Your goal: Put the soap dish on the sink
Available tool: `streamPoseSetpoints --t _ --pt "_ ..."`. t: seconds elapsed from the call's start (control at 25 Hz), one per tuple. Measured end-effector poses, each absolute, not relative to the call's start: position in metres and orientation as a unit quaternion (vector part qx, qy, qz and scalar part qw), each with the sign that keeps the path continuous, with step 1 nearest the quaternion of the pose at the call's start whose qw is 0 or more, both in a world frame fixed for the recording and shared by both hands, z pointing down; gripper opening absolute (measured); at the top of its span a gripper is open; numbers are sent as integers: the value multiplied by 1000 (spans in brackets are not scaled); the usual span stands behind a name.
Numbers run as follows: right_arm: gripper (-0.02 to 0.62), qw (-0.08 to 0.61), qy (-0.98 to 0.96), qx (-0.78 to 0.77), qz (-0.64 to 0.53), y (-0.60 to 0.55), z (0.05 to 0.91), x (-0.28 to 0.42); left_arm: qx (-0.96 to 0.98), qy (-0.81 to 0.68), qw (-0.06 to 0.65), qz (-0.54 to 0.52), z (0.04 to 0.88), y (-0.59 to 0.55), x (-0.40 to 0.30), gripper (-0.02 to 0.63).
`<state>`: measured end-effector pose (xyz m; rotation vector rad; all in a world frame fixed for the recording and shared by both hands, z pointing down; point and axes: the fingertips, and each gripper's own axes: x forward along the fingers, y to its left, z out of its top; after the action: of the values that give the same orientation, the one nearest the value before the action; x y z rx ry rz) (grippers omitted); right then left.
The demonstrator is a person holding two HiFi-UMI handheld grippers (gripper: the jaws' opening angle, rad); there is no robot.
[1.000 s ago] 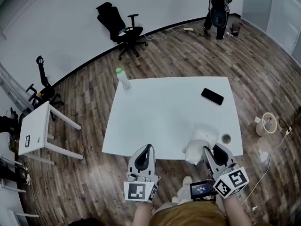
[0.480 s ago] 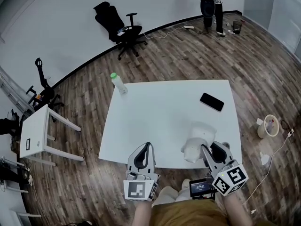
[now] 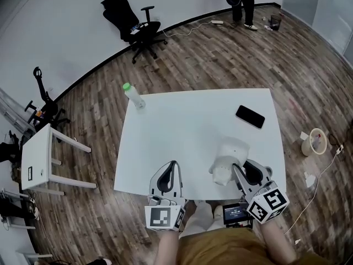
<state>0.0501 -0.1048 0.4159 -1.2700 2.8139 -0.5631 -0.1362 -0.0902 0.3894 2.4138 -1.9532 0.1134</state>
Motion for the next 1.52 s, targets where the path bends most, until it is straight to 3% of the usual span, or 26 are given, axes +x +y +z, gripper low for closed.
streamPoseSetpoints --t 1.52 --pt "124 -103 874 -376 -291 -149 555 -4 783 -609 98 80 478 -143 -163 8"
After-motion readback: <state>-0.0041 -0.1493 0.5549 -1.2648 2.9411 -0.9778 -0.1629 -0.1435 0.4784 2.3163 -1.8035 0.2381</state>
